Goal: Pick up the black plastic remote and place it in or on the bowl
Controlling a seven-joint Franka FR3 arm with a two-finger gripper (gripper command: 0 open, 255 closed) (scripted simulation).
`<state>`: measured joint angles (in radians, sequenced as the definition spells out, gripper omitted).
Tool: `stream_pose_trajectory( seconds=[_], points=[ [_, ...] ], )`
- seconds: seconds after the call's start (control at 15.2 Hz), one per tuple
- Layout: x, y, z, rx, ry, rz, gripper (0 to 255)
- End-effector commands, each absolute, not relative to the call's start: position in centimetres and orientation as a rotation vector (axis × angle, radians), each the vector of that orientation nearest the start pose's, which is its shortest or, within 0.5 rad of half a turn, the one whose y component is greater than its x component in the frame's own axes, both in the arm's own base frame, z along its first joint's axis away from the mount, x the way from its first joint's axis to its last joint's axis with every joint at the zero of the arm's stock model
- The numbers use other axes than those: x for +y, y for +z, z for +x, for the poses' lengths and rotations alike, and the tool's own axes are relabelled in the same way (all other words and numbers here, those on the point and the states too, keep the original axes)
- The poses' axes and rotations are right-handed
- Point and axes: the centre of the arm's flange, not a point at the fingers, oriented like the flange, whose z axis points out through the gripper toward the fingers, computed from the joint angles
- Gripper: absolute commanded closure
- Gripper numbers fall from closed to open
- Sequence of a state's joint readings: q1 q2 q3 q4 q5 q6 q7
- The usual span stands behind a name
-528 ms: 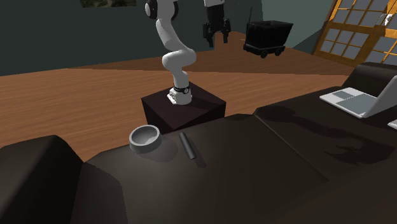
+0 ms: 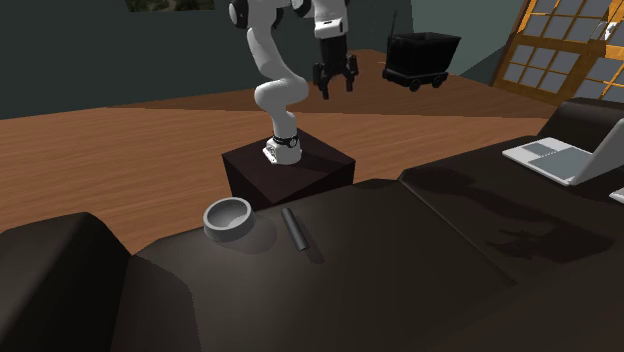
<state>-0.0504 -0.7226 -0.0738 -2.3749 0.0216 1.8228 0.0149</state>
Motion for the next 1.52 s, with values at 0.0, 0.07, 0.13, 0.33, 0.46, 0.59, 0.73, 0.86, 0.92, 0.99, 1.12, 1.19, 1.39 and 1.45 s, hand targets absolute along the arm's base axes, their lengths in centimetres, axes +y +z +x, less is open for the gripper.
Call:
stream_pose_trajectory(
  seconds=[0.0, 0.07, 0.13, 0.33, 0.46, 0.59, 0.73, 0.86, 0.92, 0.99, 1.12, 1.19, 1.39, 1.45],
  points=[
    [-6.4, 56.3, 35.0, 0.22, -0.251, -3.06, 0],
    [-7.2, 55.2, 35.4, 0.232, -0.243, -3.06, 0],
    [-7.9, 54.2, 35.7, 0.244, -0.236, -3.059, 0],
    [-10.1, 51.0, 36.7, 0.28, -0.212, -3.056, 0],
    [-11.6, 48.9, 37.3, 0.303, -0.197, -3.054, 0],
    [-13.1, 46.8, 37.8, 0.327, -0.181, -3.052, 0],
    [-14.6, 44.6, 38.3, 0.351, -0.166, -3.049, 0],
    [-16.1, 42.5, 38.8, 0.374, -0.15, -3.046, 0],
    [-16.8, 41.4, 39.0, 0.386, -0.142, -3.045, 0],
    [-17.6, 40.3, 39.2, 0.398, -0.135, -3.043, 0],
    [-19.0, 38.1, 39.5, 0.421, -0.119, -3.04, 0],
    [-19.8, 37.0, 39.7, 0.433, -0.111, -3.038, 0],
    [-22.0, 33.7, 40.1, 0.468, -0.088, -3.032, 0],
    [-22.8, 32.6, 40.3, 0.48, -0.08, -3.03, 0]
  ],
)
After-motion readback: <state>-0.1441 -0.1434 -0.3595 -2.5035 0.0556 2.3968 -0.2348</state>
